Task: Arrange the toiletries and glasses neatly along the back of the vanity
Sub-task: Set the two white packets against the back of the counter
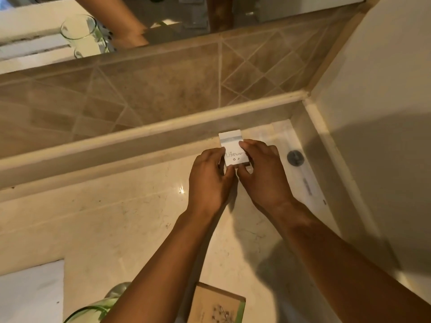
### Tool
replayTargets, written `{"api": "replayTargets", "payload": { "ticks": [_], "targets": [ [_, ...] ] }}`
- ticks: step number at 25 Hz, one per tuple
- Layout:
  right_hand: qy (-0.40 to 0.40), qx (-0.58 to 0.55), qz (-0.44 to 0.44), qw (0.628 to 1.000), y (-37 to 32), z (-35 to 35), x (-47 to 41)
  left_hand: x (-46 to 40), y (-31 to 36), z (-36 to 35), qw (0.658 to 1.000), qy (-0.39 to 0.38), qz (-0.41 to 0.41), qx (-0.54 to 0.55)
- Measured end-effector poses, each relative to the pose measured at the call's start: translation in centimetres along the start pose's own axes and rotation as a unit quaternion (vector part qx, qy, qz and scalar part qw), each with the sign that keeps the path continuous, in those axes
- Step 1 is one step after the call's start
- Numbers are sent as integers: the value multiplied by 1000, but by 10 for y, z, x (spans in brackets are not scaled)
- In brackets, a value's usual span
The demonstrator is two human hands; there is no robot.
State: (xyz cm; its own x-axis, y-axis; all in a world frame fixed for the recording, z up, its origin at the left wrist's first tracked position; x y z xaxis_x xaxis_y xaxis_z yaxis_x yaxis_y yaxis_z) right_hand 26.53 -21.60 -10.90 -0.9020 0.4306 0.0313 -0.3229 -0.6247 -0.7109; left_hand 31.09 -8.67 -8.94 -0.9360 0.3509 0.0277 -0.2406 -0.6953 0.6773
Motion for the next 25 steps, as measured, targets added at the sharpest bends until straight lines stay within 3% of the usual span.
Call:
{"api": "replayTargets", "payload": {
  "ticks": [11, 15, 19, 25],
  "targets": [
    [-5, 5, -33, 999, 3, -5, -4, -8, -7, -10, 999, 3, -15, -29],
    [7, -47, -18, 999, -4, 6, 11, 3, -3, -8, 999, -2, -31, -7],
    [19, -70, -58, 996, 8, 21, 49, 41, 0, -4, 998, 23, -58, 2],
    [23, -82, -37, 996, 26, 49, 151, 144, 22, -19, 983, -100, -152, 25]
  ]
}}
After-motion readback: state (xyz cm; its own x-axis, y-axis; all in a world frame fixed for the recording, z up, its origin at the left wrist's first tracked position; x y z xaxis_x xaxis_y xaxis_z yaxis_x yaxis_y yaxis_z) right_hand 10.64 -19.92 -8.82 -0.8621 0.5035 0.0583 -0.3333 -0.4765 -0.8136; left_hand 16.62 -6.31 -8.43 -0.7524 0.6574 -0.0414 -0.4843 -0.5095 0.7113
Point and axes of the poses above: each hand's wrist, its own x-axis away from the middle knuckle, its own z-axis out of the back of the hand, y = z × x, the point moved 5 cm from there along -x, towards the middle knuckle, and after that the axes turned 8 degrees about -x, right-handed, at the moved point
